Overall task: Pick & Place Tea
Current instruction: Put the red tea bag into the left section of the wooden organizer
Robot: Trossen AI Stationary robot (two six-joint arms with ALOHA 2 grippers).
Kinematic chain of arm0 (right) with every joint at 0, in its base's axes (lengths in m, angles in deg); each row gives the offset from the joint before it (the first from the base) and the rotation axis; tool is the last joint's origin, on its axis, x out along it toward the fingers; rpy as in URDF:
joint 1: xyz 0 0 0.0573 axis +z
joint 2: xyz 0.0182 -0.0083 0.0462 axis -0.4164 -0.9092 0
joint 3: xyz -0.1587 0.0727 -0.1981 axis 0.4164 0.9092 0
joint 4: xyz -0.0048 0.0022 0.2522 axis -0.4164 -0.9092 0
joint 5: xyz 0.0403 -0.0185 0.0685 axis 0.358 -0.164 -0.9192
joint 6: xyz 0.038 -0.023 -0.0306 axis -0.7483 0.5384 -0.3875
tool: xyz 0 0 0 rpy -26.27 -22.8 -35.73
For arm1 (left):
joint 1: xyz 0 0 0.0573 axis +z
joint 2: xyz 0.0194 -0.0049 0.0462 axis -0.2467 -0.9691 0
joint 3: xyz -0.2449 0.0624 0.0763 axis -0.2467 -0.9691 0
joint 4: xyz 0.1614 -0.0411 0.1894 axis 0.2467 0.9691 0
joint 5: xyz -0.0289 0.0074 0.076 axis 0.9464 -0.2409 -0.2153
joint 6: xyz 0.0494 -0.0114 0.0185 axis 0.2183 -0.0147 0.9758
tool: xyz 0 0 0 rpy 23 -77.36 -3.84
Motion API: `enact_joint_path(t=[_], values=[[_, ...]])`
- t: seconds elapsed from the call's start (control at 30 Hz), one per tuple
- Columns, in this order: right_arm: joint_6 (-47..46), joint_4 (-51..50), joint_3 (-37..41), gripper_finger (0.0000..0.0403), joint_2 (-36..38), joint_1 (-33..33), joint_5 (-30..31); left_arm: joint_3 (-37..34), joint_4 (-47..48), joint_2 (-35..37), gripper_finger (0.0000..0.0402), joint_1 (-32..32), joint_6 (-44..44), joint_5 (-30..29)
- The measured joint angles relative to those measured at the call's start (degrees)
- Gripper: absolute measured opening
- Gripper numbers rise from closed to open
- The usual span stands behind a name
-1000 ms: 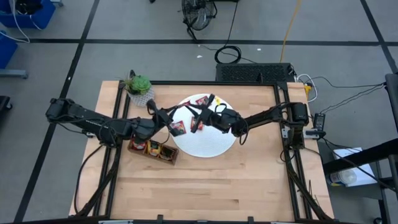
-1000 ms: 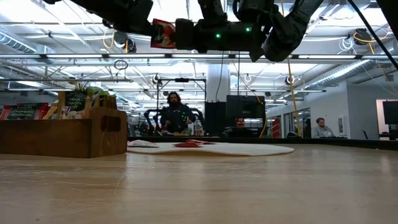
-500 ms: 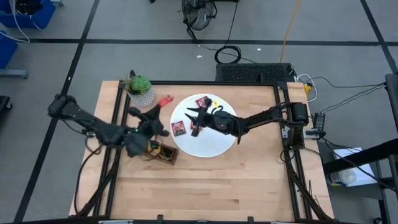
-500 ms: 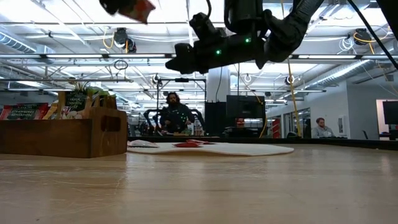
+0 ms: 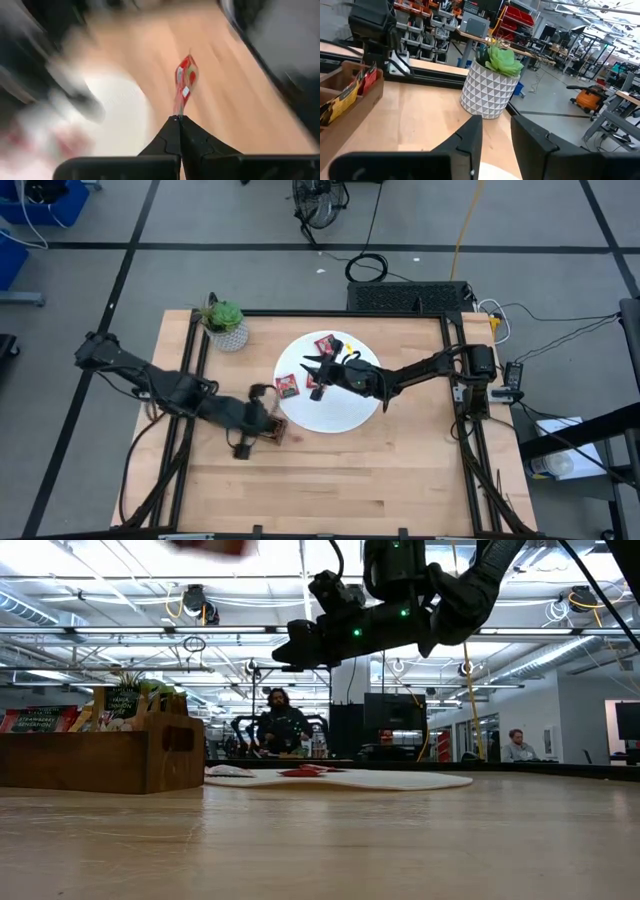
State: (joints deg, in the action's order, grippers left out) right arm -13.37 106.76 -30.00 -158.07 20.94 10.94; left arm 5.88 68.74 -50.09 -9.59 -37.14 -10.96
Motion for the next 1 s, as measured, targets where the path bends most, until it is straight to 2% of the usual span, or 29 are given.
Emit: enact_joint_path(t=[0.07, 0.2, 0.33, 0.43, 0.63, 0.77, 1.0], values=[[0.07, 0.0, 0.0, 0.0089, 0.0, 0.0, 0.0, 1.29, 14.5, 0.06, 0.0, 2.66, -10.17, 6.84], [0.07, 0.42, 0.0, 0.0089, 0.0, 0.02, -0.02, 3.28, 44.62, -1.26, 0.0, 6.32, -32.67, 5.25], [0.0, 0.8, 0.0, 0.0089, 0.0, 0.02, -0.02, 4.36, 62.27, -2.19, 0.0, 6.59, -41.48, 8.48], [-0.04, 0.87, 0.0, 0.0089, 0.02, 0.0, -0.04, 3.54, 64.11, -2.19, 0.0, 6.17, -43.18, 11.5], [-0.08, 0.68, 0.0, 0.0089, 0.04, 0.02, -0.26, 3.35, 64.17, -4.6, 0.0, 3.27, -32.38, 11.17], [-0.13, 0.36, 0.0, 0.0089, 0.07, 0.01, -0.28, 3.35, 63.77, -8.6, 0.0, 3.12, -31.47, 10.66], [-0.12, 0.33, 0.0, 0.0089, 0.07, 0.02, -0.33, 3.35, 63.95, -17.79, 0.0, 3.18, -24.61, 10.13]])
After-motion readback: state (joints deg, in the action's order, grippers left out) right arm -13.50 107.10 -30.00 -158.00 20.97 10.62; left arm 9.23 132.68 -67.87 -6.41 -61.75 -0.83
